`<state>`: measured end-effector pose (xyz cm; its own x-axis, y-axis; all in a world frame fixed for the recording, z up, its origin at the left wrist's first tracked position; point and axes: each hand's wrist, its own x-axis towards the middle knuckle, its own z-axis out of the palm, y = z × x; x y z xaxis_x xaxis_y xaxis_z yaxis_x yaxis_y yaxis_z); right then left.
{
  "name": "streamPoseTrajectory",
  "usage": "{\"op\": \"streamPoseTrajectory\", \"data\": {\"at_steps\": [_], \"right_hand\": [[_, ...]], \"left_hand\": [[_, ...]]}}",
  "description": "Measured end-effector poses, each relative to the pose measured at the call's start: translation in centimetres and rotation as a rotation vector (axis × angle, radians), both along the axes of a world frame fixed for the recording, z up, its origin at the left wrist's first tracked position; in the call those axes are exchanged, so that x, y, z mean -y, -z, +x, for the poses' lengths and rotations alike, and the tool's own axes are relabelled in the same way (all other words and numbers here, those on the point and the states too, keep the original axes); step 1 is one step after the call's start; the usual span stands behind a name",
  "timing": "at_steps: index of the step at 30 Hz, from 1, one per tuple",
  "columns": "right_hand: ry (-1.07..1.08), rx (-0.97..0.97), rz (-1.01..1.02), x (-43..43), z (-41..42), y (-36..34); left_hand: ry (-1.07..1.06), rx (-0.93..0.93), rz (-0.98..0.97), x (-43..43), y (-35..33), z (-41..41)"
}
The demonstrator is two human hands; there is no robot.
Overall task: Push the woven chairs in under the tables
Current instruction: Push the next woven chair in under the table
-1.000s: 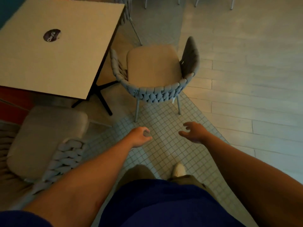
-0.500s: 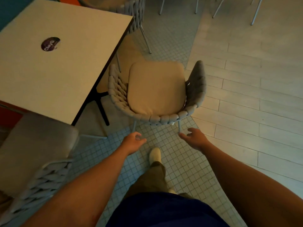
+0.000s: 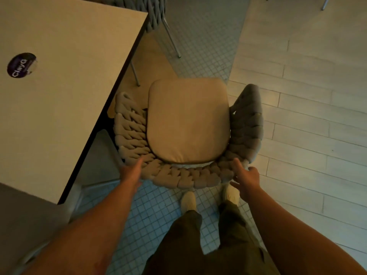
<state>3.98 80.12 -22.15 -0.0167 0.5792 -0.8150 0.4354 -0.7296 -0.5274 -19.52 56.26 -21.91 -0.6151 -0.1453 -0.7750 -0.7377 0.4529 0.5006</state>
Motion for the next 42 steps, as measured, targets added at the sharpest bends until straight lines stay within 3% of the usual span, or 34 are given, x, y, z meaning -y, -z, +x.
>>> {"op": "streamPoseTrajectory", "data": {"at_steps": [12,27,42], "right_hand": [[0.247,0.051,0.108,-1.5,-2.7,5.6],[0.185,0.075,0.189,-1.9,-2.5,6.0],[0.056,-0.002,0.152,-8.5,0.1,4.3]], "left_hand": [[-0.123,0.028,0.191,0.9,5.6,-6.0],[-0.204,-0.033,0.208,0.0,6.8,-4.7],[-0.397,-0.041,0.233,-1.4,8.0,3.4]]}}
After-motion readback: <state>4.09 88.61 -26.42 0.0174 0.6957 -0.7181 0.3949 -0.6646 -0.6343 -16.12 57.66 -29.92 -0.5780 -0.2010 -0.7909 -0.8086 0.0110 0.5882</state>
